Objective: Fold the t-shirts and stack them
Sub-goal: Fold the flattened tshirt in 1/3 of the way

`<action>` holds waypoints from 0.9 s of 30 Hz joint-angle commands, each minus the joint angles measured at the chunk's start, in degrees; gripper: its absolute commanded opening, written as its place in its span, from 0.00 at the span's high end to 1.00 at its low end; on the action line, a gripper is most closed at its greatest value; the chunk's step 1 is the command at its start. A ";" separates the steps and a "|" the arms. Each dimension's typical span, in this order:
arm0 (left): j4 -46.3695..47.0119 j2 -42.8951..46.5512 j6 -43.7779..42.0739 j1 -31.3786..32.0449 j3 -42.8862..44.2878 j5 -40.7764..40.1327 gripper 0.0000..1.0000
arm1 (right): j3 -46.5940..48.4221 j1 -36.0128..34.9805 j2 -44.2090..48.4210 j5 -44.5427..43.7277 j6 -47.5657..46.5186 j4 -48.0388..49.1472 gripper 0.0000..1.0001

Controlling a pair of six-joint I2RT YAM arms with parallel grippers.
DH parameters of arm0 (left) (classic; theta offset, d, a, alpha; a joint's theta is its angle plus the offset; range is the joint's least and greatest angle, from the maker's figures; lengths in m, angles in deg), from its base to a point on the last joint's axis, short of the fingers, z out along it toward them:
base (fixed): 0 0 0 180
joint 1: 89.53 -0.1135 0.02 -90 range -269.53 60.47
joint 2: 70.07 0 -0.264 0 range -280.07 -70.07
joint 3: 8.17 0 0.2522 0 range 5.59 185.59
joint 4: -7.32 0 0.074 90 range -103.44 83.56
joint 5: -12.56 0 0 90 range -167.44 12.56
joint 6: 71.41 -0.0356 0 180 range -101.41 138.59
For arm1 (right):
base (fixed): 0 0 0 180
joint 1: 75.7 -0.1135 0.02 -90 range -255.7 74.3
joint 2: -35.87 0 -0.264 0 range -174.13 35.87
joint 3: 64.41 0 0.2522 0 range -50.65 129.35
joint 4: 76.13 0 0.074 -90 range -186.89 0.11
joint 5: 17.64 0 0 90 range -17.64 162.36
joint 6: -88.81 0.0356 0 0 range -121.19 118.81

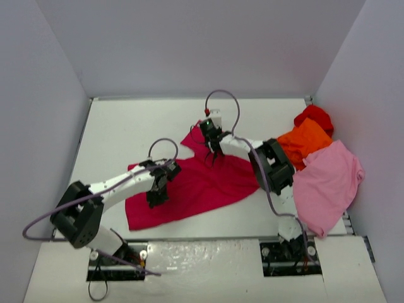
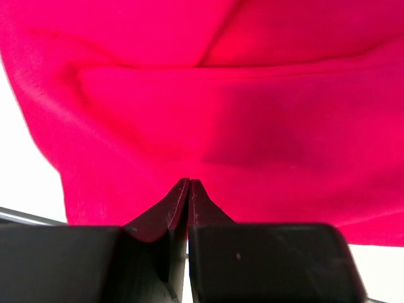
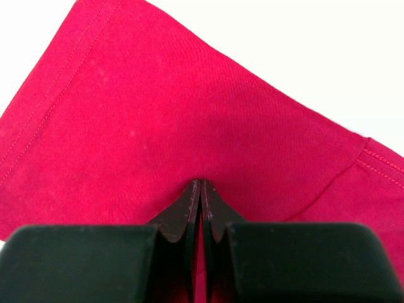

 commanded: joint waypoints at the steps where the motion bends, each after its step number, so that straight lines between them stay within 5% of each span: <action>1: 1.35 -1.49 0.91 0.77 4.52 -1.15 1.00 | 1.94 2.51 -3.50 1.22 -1.38 -0.32 1.00; 20: 5.62 -6.93 1.57 1.55 0.50 -0.28 1.00 | 2.11 12.36 -1.98 1.15 -3.13 3.16 1.00; 21: 5.69 -6.74 1.72 1.55 0.31 -0.30 1.00 | 1.44 12.36 -1.39 0.74 -3.06 4.01 0.96; 23: 5.22 -5.94 2.04 1.55 -0.18 -1.39 1.00 | -1.41 12.25 2.48 0.45 -3.25 8.97 0.67; 27: 4.10 -4.82 2.28 1.55 -0.49 -3.35 1.00 | -5.84 11.64 10.28 -0.96 -3.38 12.16 0.25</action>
